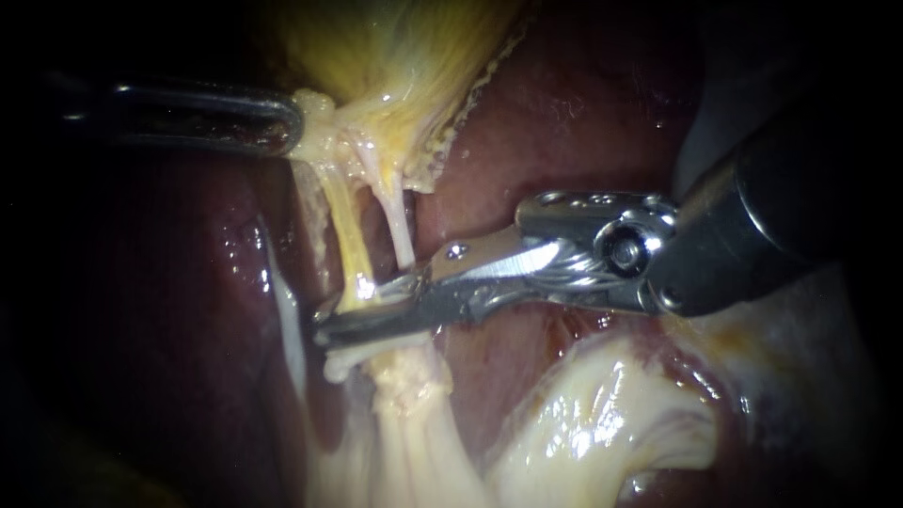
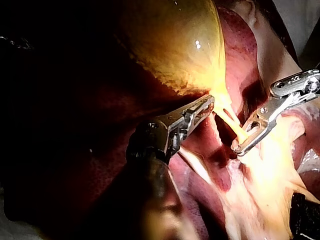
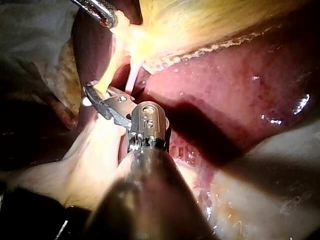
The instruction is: Going back second clip left tube
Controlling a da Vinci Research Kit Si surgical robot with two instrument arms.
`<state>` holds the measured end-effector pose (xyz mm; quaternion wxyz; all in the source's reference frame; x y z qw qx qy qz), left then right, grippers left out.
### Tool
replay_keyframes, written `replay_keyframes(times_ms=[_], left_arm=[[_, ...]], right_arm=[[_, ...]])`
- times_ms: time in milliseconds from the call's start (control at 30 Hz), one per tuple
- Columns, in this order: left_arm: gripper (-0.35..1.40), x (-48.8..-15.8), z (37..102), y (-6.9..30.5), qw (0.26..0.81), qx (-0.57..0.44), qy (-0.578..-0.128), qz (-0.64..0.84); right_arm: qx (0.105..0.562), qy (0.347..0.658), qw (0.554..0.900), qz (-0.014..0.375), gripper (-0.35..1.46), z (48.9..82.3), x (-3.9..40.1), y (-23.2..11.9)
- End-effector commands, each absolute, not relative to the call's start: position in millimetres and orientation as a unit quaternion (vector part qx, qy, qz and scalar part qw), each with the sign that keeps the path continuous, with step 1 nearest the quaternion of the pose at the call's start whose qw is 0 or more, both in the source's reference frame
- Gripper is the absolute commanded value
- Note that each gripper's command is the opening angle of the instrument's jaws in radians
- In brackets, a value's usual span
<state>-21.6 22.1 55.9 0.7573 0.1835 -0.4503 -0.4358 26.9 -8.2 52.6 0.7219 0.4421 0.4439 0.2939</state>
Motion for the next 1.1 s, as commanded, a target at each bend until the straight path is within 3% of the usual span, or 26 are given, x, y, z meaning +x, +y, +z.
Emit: replay_keyframes(times_ms=[33,200,233,333,400,467,667,867,1100], left_arm=[[-0.35,-21.6,55.9,22.1,0.757,0.184,-0.450,-0.436],[-0.35,-21.6,55.9,22.1,0.757,0.184,-0.450,-0.436],[-0.35,-21.6,55.9,22.2,0.757,0.183,-0.450,-0.436],[-0.35,-21.7,56.0,22.2,0.757,0.183,-0.450,-0.436],[-0.35,-21.7,56.0,22.2,0.757,0.183,-0.450,-0.436],[-0.35,-21.7,56.0,22.2,0.757,0.183,-0.450,-0.436],[-0.35,-21.7,56.0,22.2,0.757,0.183,-0.450,-0.436],[-0.35,-21.7,56.0,22.1,0.757,0.183,-0.450,-0.436],[-0.35,-21.5,56.0,22.1,0.758,0.183,-0.451,-0.435]], right_arm=[[0.442,0.443,0.723,0.294,-0.35,52.7,26.8,-8.2],[0.442,0.446,0.720,0.294,-0.35,52.8,26.9,-8.2],[0.442,0.449,0.719,0.294,-0.25,53.0,26.9,-8.3],[0.430,0.463,0.723,0.281,0.33,53.9,27.3,-8.5],[0.420,0.469,0.727,0.275,0.46,54.9,27.9,-8.6],[0.405,0.472,0.730,0.284,0.49,55.7,28.1,-8.8],[0.369,0.492,0.746,0.256,0.49,57.3,27.4,-9.0],[0.292,0.514,0.769,0.243,0.50,57.4,25.7,-9.0],[0.222,0.533,0.794,0.190,0.50,56.0,22.7,-9.1]])
